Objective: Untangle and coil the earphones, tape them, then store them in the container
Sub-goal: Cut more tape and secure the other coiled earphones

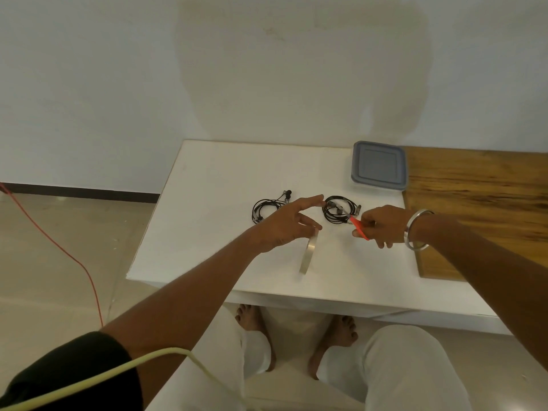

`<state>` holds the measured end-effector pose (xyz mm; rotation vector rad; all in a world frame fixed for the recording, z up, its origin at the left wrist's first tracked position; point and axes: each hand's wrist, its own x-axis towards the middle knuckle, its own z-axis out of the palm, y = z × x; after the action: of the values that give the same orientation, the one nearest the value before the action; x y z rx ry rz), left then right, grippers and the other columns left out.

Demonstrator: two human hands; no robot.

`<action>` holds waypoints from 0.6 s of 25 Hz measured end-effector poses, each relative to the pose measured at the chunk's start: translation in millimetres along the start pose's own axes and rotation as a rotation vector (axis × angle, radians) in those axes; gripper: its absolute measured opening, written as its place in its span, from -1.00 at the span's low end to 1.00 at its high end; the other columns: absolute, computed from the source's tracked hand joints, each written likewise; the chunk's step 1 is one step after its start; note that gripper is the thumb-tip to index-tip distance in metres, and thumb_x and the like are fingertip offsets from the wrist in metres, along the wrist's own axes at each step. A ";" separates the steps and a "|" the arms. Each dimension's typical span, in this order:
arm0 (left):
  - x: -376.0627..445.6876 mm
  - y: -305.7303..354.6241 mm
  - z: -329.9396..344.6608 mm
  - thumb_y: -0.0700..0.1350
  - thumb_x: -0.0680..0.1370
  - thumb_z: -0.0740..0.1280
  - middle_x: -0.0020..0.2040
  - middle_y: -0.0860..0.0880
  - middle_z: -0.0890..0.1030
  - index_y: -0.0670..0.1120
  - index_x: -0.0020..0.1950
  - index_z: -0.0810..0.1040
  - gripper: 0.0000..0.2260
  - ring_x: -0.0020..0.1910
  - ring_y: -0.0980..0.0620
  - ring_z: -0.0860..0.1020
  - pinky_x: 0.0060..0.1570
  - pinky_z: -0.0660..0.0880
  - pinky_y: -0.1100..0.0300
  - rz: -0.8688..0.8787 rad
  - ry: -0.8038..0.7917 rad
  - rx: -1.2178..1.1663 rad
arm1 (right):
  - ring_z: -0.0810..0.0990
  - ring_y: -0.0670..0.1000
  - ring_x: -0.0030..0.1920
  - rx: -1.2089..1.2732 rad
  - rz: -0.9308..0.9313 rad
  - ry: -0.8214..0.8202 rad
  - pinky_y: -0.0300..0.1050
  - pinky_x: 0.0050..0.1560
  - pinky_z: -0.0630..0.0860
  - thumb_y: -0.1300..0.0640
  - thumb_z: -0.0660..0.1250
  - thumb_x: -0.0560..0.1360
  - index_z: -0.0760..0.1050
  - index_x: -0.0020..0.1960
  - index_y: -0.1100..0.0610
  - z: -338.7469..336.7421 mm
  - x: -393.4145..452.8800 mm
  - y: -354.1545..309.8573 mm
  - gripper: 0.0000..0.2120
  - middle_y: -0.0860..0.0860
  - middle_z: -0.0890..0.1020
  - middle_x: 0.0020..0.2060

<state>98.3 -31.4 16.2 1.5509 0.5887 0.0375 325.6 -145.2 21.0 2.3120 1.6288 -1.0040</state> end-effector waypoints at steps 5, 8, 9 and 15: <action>-3.1 -2.6 -4.9 -0.36 0.50 0.39 0.42 0.09 0.39 0.02 0.51 0.28 -0.36 0.04 0.10 0.62 0.22 0.53 0.15 -0.014 0.003 -0.059 | 0.44 -0.03 -0.35 -0.354 0.186 0.009 -0.18 -0.24 0.44 -0.15 0.20 0.53 0.50 -0.27 0.14 19.8 -2.2 19.1 -0.61 0.04 0.49 -0.29; -4.8 -4.6 -6.2 -0.33 0.50 0.40 0.40 0.08 0.43 0.00 0.49 0.32 -0.39 0.01 0.09 0.63 0.27 0.49 0.13 -0.024 0.036 -0.072 | 0.44 -0.03 -0.40 -0.319 0.270 0.022 -0.23 -0.39 0.37 -0.08 0.31 0.47 0.38 -0.33 0.12 28.1 -1.0 21.3 -0.67 0.00 0.47 -0.40; -5.3 -4.9 -6.1 -0.33 0.50 0.40 0.40 0.08 0.45 -0.01 0.48 0.34 -0.41 -0.01 0.09 0.63 0.27 0.48 0.13 -0.029 0.058 -0.071 | 0.46 -0.03 -0.37 -0.299 0.286 0.022 -0.23 -0.41 0.37 -0.05 0.37 0.43 0.40 -0.27 0.12 29.5 -1.9 19.7 -0.72 0.00 0.48 -0.37; -4.6 -1.2 -2.4 -0.34 0.48 0.42 0.35 0.06 0.49 -0.05 0.46 0.36 -0.41 -0.08 0.13 0.65 0.05 0.51 0.41 -0.024 0.092 -0.047 | 0.54 0.03 -0.07 0.026 -0.013 0.246 -0.08 0.01 0.53 0.18 0.38 0.42 0.42 0.12 0.10 23.8 3.5 -12.2 -0.71 0.05 0.45 0.08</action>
<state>93.0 -31.0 16.9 1.5027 0.6749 0.1043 305.1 -148.7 3.8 2.5305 1.7269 -0.7728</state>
